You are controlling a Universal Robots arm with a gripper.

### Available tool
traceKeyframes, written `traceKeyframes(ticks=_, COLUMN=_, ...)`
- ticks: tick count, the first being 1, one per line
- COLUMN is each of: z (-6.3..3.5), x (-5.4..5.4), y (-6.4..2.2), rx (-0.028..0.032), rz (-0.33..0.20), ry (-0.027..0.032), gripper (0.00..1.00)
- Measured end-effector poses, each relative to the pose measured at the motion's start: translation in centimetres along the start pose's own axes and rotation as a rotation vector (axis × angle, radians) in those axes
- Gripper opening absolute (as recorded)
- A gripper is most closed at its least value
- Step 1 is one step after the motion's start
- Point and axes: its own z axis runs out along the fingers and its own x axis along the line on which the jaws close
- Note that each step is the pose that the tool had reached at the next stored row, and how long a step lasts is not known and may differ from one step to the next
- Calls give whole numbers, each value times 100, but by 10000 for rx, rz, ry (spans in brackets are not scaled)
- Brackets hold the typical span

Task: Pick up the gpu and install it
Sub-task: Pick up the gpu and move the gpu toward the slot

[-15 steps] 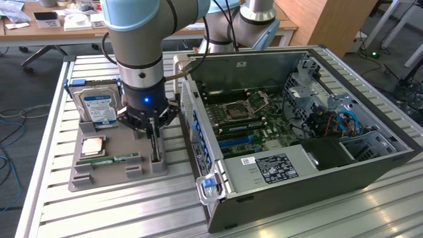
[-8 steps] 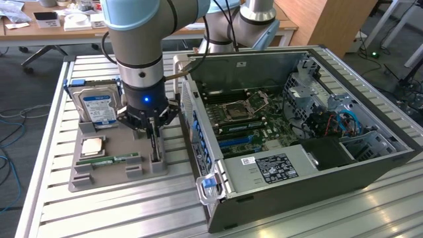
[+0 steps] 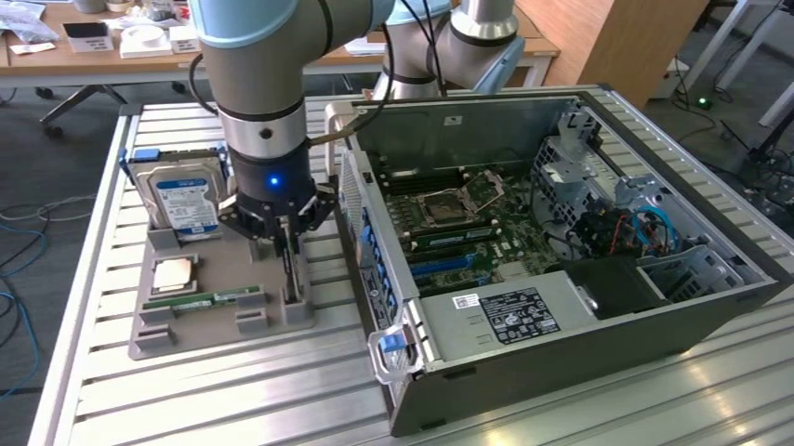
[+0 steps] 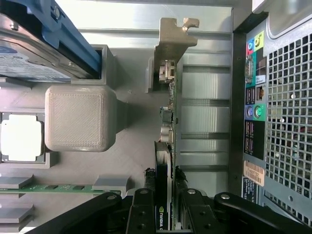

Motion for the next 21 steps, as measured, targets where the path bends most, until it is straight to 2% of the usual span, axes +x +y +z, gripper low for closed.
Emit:
traceKeyframes(ticks=5, z=-54, x=-1, y=2, rx=0, rz=-4, ry=1, gripper=26)
traceKeyframes(ticks=21, z=-68, x=-1, y=3, rx=2, rz=-19, ry=4, gripper=26)
